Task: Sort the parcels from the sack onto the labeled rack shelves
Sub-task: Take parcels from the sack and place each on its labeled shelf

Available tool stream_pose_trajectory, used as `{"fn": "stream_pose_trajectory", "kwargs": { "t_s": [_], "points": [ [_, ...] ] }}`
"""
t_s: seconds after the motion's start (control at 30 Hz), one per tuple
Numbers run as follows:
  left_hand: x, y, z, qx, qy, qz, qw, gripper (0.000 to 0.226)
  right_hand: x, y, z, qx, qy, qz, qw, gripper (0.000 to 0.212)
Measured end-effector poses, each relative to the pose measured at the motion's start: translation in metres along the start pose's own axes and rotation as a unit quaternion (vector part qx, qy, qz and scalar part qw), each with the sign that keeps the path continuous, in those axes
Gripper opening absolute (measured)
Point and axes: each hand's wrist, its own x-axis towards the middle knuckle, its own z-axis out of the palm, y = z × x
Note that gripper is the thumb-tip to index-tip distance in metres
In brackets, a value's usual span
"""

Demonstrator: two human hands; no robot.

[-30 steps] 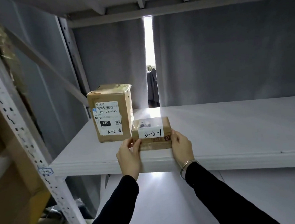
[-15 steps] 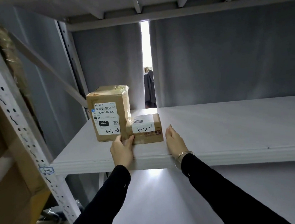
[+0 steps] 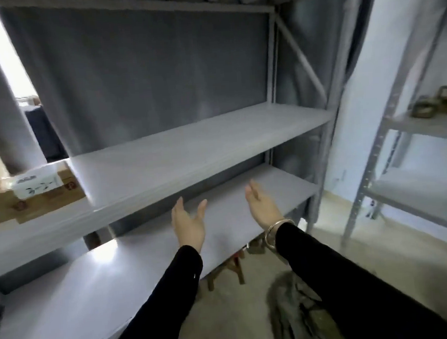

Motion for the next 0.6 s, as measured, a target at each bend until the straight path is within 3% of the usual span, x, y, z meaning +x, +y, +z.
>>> {"fn": "stream_pose_trajectory", "kwargs": {
  "t_s": [0.17, 0.3, 0.43, 0.6],
  "points": [
    [-0.059, 0.025, 0.125, 0.007, -0.125, 0.031, 0.992, 0.066, -0.037, 0.07, -0.133, 0.011, 0.128, 0.052, 0.99, 0.05],
    [-0.106, 0.042, 0.221, 0.001, -0.2, 0.039, 0.979, 0.066, -0.056, 0.125, -0.219, 0.018, 0.179, 0.088, 0.98, 0.051],
    [-0.137, 0.042, 0.308, 0.009, -0.228, 0.027, 0.973, 0.067, -0.054, 0.193, -0.283, 0.014, 0.19, 0.114, 0.975, 0.05],
    [-0.143, 0.014, 0.391, 0.044, -0.257, -0.029, 0.965, 0.065, -0.023, 0.271, -0.319, -0.003, 0.148, 0.152, 0.977, 0.052]
  ]
}}
